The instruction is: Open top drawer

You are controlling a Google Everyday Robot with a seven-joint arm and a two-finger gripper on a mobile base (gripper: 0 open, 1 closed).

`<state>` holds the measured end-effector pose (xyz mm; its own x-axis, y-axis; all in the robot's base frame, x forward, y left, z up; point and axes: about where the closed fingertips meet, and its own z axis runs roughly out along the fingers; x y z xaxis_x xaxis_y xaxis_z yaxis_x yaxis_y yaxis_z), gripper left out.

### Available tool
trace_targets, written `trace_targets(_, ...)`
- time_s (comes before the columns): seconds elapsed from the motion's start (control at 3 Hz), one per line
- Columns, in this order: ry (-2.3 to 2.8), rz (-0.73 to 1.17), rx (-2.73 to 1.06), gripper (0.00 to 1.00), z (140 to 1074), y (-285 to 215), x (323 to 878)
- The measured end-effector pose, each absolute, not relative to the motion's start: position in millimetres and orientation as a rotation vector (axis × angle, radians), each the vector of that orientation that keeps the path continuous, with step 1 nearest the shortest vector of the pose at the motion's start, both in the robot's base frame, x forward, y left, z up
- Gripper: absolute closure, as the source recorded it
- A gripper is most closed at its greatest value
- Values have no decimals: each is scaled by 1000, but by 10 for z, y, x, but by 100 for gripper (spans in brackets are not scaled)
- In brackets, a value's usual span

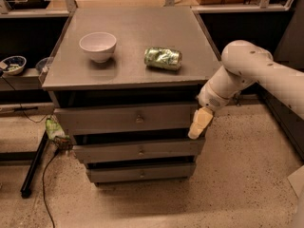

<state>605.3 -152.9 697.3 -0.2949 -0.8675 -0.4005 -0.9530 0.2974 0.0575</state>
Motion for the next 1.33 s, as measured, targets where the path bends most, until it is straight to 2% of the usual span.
trace_targets(0.33,2277,414,-1653,0,6972,-1529,6052)
trace_targets(0.67,2262,335,-1628,0,6966,-1424,6232)
trace_targets(1.33,2285,366,-1637,0,6782,-1416,6229)
